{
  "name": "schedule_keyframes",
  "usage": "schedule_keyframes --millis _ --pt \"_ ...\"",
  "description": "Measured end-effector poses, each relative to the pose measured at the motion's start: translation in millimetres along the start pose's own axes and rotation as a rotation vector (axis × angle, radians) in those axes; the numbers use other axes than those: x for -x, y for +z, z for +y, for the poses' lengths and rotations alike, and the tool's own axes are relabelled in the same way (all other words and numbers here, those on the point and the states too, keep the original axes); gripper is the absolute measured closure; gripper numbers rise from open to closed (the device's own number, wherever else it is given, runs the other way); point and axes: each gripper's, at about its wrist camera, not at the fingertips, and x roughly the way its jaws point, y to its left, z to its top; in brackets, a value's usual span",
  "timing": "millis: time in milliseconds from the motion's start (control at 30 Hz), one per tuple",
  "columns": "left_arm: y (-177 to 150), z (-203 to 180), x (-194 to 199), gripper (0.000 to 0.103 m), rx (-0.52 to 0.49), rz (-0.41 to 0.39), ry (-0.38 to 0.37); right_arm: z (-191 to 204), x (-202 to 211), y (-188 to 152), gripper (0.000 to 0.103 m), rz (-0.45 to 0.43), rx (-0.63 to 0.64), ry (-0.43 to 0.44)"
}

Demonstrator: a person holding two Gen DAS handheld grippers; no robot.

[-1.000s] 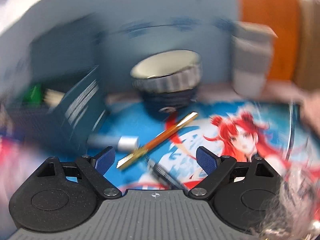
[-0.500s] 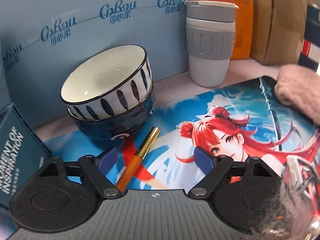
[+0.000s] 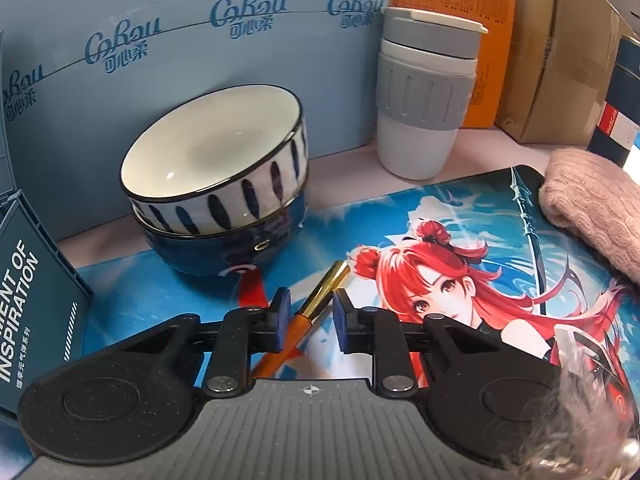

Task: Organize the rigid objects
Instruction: 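Close the right gripper around the orange pen with gold tip, then lift the orange pen with the right gripper and carry it over the blue box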

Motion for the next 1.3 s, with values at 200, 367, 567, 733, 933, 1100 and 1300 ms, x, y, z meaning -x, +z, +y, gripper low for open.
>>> schedule_keyframes --millis 200,367,567,733,933,1100,1300 --pt "2.4 2.5 6.7 0.0 -0.001 -0.02 0.006 -12.6 15.6 -2.8 0.092 -0.013 -0.065 0.018" --pt "4.6 3.7 20.5 0.0 -0.012 -0.071 0.013 -21.2 50.4 -9.0 0.092 -0.098 -0.112 0.062" --pt "10.9 10.9 39.3 0.0 0.001 -0.156 0.085 -22.2 110.2 -15.9 0.092 -0.254 -0.113 0.118" --pt "19.3 27.1 56.3 0.0 0.044 -0.22 0.133 -7.5 152.0 -12.8 0.092 -0.389 -0.07 0.16" --pt "27.7 49.2 78.8 0.0 0.073 -0.301 0.256 22.6 184.6 -3.5 0.092 -0.506 -0.059 0.276" --pt "32.6 67.2 90.6 0.0 0.109 -0.334 0.331 54.1 196.4 4.9 0.092 -0.564 -0.043 0.387" --pt "33.5 76.5 95.6 0.0 0.133 -0.338 0.328 97.1 177.0 11.9 0.092 -0.49 -0.048 0.52"
